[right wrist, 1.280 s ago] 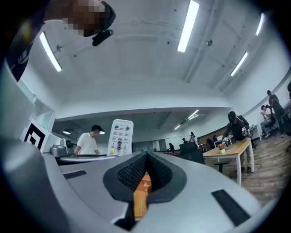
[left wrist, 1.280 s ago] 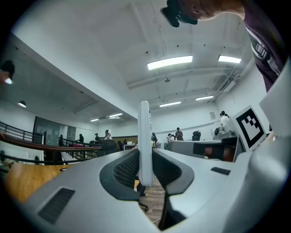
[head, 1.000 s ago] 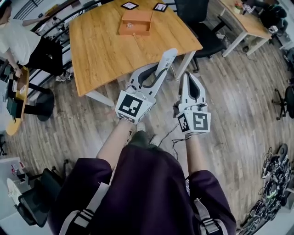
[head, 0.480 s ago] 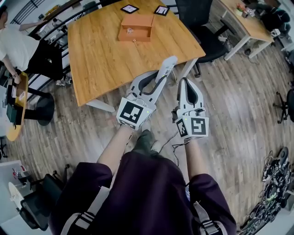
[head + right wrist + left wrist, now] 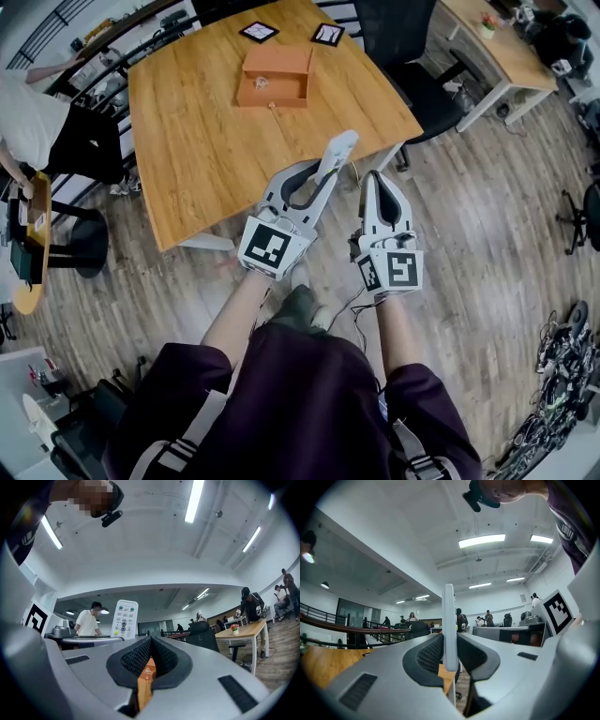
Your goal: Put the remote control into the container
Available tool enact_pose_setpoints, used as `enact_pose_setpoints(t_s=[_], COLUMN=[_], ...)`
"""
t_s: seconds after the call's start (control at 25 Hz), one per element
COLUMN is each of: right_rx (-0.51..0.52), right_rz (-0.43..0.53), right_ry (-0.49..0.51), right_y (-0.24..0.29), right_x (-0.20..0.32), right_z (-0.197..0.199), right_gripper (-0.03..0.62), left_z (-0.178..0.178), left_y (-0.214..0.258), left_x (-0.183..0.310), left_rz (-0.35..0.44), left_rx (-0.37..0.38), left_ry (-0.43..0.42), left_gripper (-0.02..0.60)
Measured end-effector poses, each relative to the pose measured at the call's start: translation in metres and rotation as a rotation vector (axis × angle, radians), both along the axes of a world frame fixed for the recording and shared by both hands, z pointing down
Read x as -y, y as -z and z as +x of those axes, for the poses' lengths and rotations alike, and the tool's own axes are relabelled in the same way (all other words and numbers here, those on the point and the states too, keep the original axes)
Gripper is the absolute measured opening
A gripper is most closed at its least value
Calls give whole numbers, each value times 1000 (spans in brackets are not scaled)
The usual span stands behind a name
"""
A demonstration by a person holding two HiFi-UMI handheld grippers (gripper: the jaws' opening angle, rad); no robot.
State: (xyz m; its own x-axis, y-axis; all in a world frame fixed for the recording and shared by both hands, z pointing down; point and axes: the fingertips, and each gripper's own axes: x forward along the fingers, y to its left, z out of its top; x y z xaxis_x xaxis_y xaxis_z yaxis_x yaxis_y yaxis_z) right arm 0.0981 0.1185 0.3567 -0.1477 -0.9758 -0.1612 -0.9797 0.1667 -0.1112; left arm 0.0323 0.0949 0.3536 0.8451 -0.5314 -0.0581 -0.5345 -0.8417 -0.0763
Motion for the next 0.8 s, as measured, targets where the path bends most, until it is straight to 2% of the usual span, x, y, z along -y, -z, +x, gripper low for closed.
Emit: enact_pose_setpoints(t_s=[0.44, 0.8], right_rx=[-11, -30], right_rz=[-29, -14], right_ry=[-53, -69], right_y=[2, 9], right_x=[59, 89], right_z=[-6, 4], right_gripper=[18, 18], left_z=[-11, -4], left_y=[-3, 4], left_x=[66, 97], left_rz=[-38, -21], left_rx=[2, -7], left_ry=[-38, -50], left_gripper=[91, 91])
